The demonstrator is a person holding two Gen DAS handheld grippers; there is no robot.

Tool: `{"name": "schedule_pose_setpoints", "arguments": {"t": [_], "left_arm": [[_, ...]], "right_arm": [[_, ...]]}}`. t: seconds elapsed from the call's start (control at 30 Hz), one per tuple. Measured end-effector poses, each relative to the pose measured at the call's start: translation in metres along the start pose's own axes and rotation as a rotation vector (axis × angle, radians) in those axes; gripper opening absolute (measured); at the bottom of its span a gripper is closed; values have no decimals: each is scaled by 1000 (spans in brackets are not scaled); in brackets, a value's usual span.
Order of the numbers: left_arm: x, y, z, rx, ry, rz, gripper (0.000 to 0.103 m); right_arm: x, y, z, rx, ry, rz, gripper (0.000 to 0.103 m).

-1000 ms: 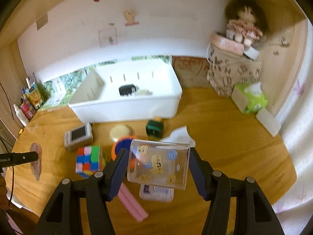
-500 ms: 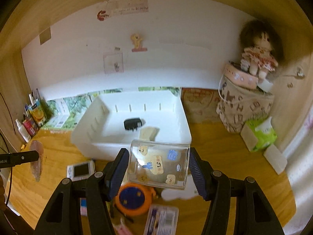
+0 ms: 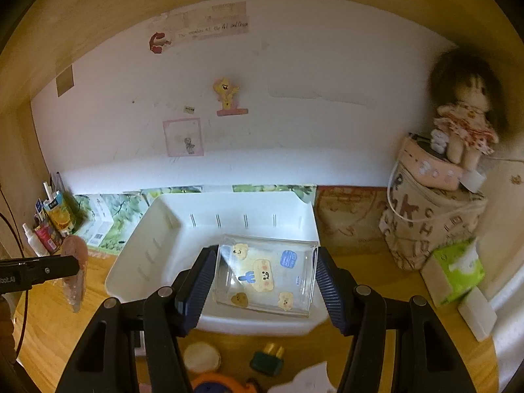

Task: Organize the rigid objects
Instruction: 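Carry the pink tape dispenser and clear box over the white bin with both tools, then open both tools to release the tape dispenser and clear box into the bin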

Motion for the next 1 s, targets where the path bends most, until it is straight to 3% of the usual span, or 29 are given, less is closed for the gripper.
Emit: {"name": "schedule_pose_setpoints", "arguments": {"t": [0.5,1.0], "left_arm": [[20,-20,-59,-52,-32,30,52],[18,-23,-94,-2,-16,3,53]], "right_arm": [[-5,7,-71,114,18,35,62],[-18,18,-101,163,66,19,63]]}}
Point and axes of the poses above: each gripper's, at about its wrist camera, not at the fingertips, and z roughly against the way its jaws point, y to its left, x to its top, the point moved 9 cm from there along -z, roughly the way its jaws point, and after that the axes turned 15 degrees about z, right-handed, at the moved point
